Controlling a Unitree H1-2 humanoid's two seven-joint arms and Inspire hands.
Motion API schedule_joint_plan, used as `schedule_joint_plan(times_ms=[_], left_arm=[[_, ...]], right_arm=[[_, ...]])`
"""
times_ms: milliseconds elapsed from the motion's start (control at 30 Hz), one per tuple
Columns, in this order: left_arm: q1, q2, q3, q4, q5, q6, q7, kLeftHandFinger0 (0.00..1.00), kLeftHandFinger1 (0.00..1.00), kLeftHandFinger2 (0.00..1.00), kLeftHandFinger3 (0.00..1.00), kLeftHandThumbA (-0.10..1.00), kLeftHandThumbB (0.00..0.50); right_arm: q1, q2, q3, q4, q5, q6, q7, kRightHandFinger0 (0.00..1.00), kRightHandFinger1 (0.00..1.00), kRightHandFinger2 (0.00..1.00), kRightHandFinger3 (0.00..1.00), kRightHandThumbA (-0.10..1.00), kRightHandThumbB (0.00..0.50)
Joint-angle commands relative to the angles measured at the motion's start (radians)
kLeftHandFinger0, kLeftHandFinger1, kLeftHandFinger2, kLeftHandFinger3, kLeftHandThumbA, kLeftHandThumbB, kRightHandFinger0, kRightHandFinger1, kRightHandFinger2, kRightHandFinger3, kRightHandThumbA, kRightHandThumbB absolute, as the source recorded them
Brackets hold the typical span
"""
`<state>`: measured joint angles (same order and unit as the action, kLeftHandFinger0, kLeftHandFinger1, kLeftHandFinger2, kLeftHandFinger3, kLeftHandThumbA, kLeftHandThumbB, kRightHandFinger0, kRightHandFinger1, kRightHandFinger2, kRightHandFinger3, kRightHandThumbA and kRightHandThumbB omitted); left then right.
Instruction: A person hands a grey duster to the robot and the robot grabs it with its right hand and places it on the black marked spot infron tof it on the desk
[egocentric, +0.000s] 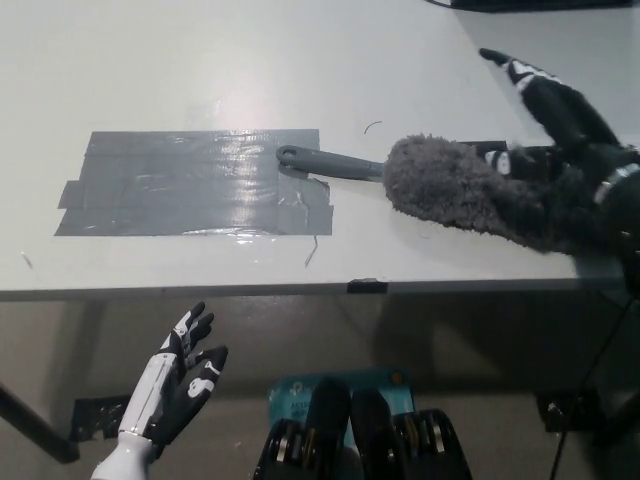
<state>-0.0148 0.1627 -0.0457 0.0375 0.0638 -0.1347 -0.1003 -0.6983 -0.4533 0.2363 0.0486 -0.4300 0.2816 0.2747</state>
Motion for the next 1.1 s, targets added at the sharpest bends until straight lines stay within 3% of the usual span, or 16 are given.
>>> schedule_joint_plan(times_ms=[0, 67, 100, 167, 233, 267, 367, 433, 533, 633, 700, 800, 833, 1067], left_arm=[[-0.052, 0.036, 0.000, -0.015, -0.007, -0.013, -0.032, 0.88, 1.00, 1.00, 1.00, 0.68, 0.074], [-0.053, 0.036, 0.000, -0.013, -0.009, -0.013, -0.032, 0.88, 1.00, 1.00, 1.00, 0.68, 0.071], [-0.052, 0.035, 0.001, -0.012, -0.010, -0.013, -0.031, 0.88, 1.00, 1.00, 1.00, 0.68, 0.072], [-0.044, 0.033, -0.001, -0.013, -0.011, -0.014, -0.032, 0.88, 1.00, 1.00, 1.00, 0.68, 0.071], [-0.033, 0.032, -0.003, -0.014, -0.012, -0.015, -0.034, 0.89, 1.00, 1.00, 1.00, 0.67, 0.070], [-0.031, 0.030, -0.003, -0.011, -0.012, -0.018, -0.033, 0.89, 1.00, 1.00, 1.00, 0.68, 0.082], [-0.016, 0.029, -0.003, -0.013, -0.014, -0.025, -0.031, 0.90, 1.00, 1.00, 1.00, 0.75, 0.093], [-0.003, 0.027, -0.006, -0.019, -0.011, -0.021, -0.031, 0.90, 1.00, 1.00, 1.00, 0.78, 0.095], [0.017, 0.021, -0.014, -0.019, -0.007, -0.034, -0.031, 0.90, 1.00, 1.00, 1.00, 0.82, 0.115], [0.051, 0.006, -0.021, -0.026, -0.010, -0.042, -0.025, 0.92, 1.00, 1.00, 1.00, 0.85, 0.124], [0.067, 0.013, -0.018, -0.038, -0.008, -0.046, -0.023, 0.93, 1.00, 1.00, 1.00, 0.90, 0.134], [0.070, 0.009, -0.021, -0.045, -0.013, -0.041, -0.025, 0.94, 1.00, 1.00, 1.00, 0.91, 0.144], [0.074, 0.005, -0.024, -0.050, -0.006, -0.035, -0.023, 0.95, 1.00, 1.00, 1.00, 0.94, 0.162], [0.091, 0.010, -0.023, -0.058, -0.007, -0.039, -0.020, 1.00, 1.00, 1.00, 1.00, 0.94, 0.171]], right_arm=[[0.034, -0.277, -0.376, -0.874, 0.869, 0.188, 0.000, 1.00, 1.00, 1.00, 1.00, 0.67, 0.500], [0.102, -0.212, -0.398, -0.924, 0.762, 0.188, -0.018, 1.00, 1.00, 1.00, 1.00, 0.62, 0.471], [0.154, -0.185, -0.382, -0.948, 0.700, 0.188, -0.042, 1.00, 1.00, 1.00, 1.00, 0.70, 0.498], [0.239, -0.123, -0.363, -0.972, 0.623, 0.188, -0.056, 1.00, 1.00, 1.00, 1.00, 0.74, 0.490], [0.332, -0.047, -0.341, -0.970, 0.573, 0.169, -0.054, 1.00, 1.00, 1.00, 1.00, 0.80, 0.429], [0.388, -0.011, -0.317, -0.946, 0.526, 0.123, -0.056, 1.00, 1.00, 1.00, 1.00, 0.84, 0.395], [0.504, 0.083, -0.244, -0.810, 0.407, -0.021, -0.085, 1.00, 1.00, 1.00, 1.00, 0.89, 0.392], [0.556, 0.161, -0.215, -0.654, 0.420, -0.120, -0.097, 1.00, 1.00, 1.00, 1.00, 0.83, 0.388], [0.610, 0.271, -0.207, -0.370, 0.421, -0.272, -0.114, 1.00, 1.00, 1.00, 1.00, 0.77, 0.332], [0.640, 0.316, -0.212, -0.229, 0.384, -0.329, -0.121, 1.00, 1.00, 1.00, 1.00, 0.85, 0.282], [0.657, 0.326, -0.195, -0.146, 0.361, -0.356, -0.111, 1.00, 1.00, 1.00, 1.00, 1.00, 0.260], [0.675, 0.324, -0.200, -0.147, 0.404, -0.332, -0.067, 1.00, 1.00, 1.00, 1.00, 1.00, 0.281], [0.682, 0.324, -0.200, -0.149, 0.414, -0.347, -0.058, 1.00, 1.00, 1.00, 1.00, 1.00, 0.251], [0.698, 0.328, -0.184, -0.140, 0.411, -0.383, -0.056, 1.00, 1.00, 1.00, 1.00, 1.00, 0.269]])
